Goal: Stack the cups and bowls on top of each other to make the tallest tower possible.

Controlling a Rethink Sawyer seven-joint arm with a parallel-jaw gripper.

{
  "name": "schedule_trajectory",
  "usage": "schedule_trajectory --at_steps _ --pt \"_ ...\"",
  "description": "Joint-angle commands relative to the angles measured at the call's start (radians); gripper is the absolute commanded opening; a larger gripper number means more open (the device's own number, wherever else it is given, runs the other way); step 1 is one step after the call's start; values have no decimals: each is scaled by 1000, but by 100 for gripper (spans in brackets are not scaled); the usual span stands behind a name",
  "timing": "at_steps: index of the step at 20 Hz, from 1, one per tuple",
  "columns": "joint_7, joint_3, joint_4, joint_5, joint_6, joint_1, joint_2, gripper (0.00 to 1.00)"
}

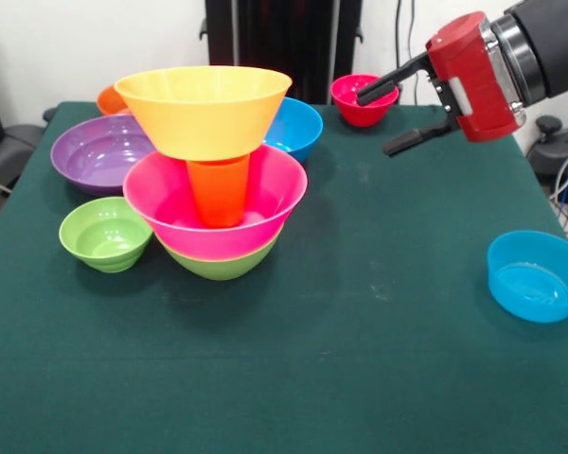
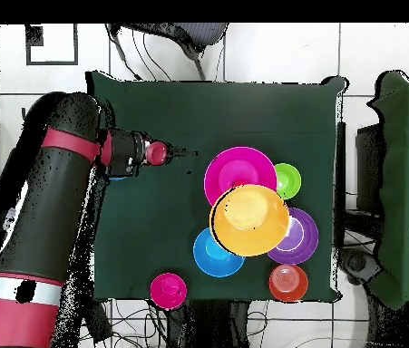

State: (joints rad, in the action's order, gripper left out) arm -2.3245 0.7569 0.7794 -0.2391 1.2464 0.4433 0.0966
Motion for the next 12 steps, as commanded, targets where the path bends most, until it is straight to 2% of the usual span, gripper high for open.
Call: schedule_trajectory --at_steps 1,4,12 --pt "338 -130 -32 -52 75 -40 -9 100" --pt "396 -122 -55 -71 106 -47 -10 100" --pt "389 -137 -19 -66 41 -63 17 100"
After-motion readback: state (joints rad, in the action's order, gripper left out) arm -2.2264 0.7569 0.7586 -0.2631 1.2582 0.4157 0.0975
